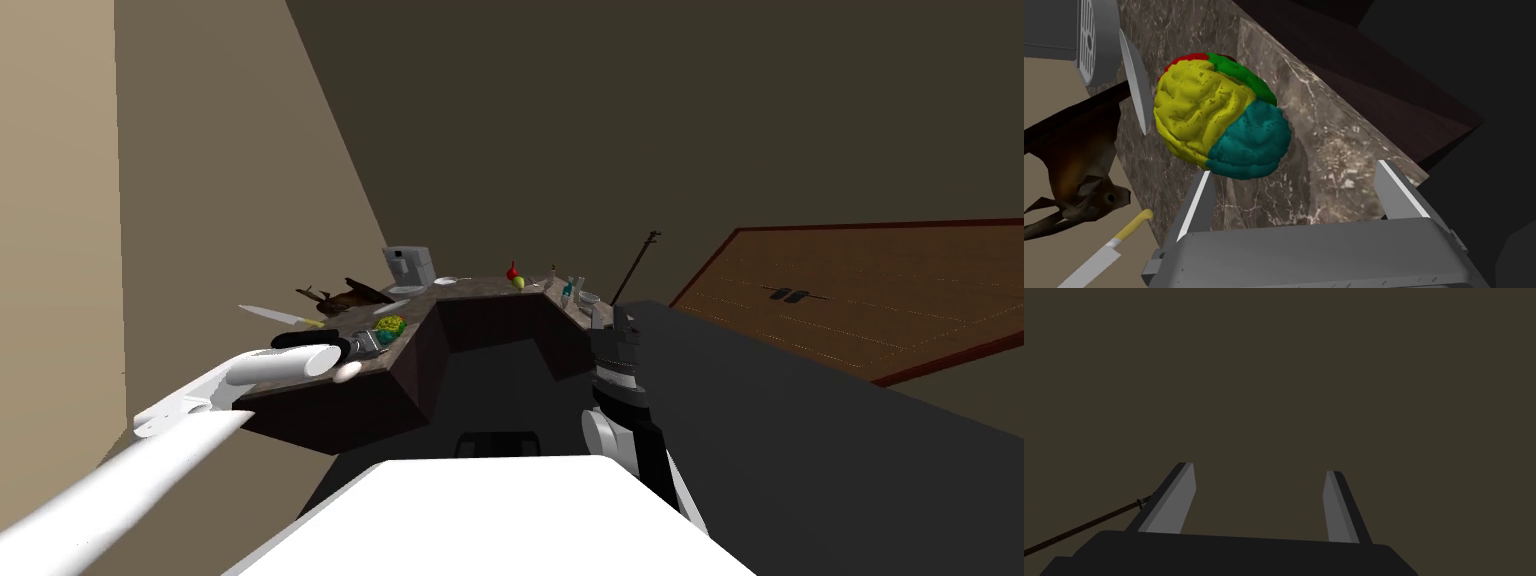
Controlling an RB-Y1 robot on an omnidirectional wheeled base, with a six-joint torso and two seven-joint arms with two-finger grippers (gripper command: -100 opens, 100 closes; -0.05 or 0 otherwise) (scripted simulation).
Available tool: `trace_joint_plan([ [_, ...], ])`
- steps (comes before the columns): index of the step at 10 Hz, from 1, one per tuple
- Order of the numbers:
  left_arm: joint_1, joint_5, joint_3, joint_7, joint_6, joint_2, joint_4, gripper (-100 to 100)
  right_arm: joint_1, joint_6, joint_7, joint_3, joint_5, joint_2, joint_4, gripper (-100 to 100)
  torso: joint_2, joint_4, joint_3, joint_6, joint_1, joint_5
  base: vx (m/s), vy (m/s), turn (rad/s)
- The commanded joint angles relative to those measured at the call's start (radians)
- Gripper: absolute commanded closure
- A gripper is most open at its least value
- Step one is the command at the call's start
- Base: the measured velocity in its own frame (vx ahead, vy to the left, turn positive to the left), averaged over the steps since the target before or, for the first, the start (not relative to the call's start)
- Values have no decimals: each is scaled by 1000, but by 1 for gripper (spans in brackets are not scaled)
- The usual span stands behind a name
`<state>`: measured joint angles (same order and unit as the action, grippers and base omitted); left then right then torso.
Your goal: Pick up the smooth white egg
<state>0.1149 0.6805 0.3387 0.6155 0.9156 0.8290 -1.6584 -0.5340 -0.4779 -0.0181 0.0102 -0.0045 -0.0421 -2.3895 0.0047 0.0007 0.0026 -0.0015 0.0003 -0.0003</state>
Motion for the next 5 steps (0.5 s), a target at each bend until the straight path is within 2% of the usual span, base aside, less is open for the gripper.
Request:
trace_joint_plan([
  [1,-25,14,-10,-28,-8,12,-9,-100,0,0,0,0,0,0,0,0,0,0,0,0,0,0,-63,-36,-49],
  [2,-39,28,-8,-32,-5,20,-24,-100,0,0,0,0,0,0,0,0,0,0,0,0,0,0,-68,0,-21],
  [3,-18,21,0,4,9,5,-15,-100,0,0,0,0,0,0,0,0,1,0,0,0,2,0,-22,64,53],
  [5,4,9,9,34,17,-9,-2,-100,0,0,0,0,0,0,0,0,-4,-1,-2,-1,8,2,58,76,57],
])
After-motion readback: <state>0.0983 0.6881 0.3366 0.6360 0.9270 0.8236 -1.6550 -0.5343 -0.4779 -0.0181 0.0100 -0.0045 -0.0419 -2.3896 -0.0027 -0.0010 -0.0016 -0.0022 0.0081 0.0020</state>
